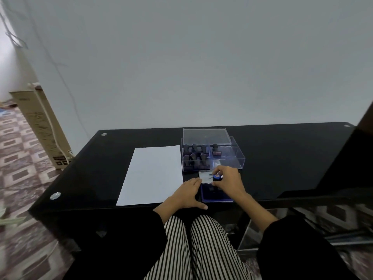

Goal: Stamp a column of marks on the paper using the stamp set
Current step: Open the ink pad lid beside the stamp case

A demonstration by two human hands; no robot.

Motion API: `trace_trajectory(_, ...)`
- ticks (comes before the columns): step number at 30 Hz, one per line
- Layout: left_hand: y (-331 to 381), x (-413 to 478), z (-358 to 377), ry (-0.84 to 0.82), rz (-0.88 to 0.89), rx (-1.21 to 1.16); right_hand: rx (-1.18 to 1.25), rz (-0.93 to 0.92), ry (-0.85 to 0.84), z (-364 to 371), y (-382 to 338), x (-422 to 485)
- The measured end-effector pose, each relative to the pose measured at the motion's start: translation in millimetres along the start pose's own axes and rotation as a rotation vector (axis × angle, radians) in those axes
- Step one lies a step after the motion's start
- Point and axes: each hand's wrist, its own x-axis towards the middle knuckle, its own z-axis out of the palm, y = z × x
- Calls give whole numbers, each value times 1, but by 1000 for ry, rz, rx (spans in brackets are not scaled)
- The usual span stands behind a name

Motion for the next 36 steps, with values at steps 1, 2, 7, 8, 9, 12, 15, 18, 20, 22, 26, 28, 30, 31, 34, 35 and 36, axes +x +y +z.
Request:
trace_trajectory(1,0,1,2,14,-6,-8,6,2,2,1,1,-1)
trace_trajectory(2,0,1,4,25,-9,-12,7,4,5,3,1,-2)
trace_trajectory(7,2,2,9,81,-17,16,-8,-12,10,6,4,0)
trace_trajectory(8,1,3,9,95,-16,26,-10,-10,7,6,4,0)
trace_trajectory(9,1,5,10,107,-16,36,-12,-7,4,7,5,1)
trace_trajectory(12,-3,9,11,126,-7,51,-27,-4,-4,8,7,2)
trace_trajectory(15,-5,13,9,84,30,38,-45,-6,-2,10,9,3)
trace_trajectory(18,-7,16,10,33,34,27,-94,7,-32,13,10,3)
trace_trajectory(20,-7,16,11,27,30,27,-179,19,-77,17,10,3)
trace_trajectory(22,-7,16,14,35,35,41,-236,25,-104,20,10,2)
trace_trajectory(26,-8,18,14,65,51,74,-311,3,-122,23,8,3)
trace_trajectory(28,-9,19,15,77,54,101,-344,-6,-127,23,7,4)
trace_trajectory(30,-8,20,16,81,49,123,-383,-19,-134,24,5,5)
trace_trajectory(31,-8,20,16,83,47,126,-397,-27,-138,25,4,5)
trace_trajectory(34,-7,19,16,96,48,114,-412,-52,-143,28,5,6)
trace_trajectory(35,-7,20,17,100,49,110,-414,-60,-143,28,5,6)
trace_trajectory(36,-7,20,17,103,51,108,-415,-69,-142,29,6,5)
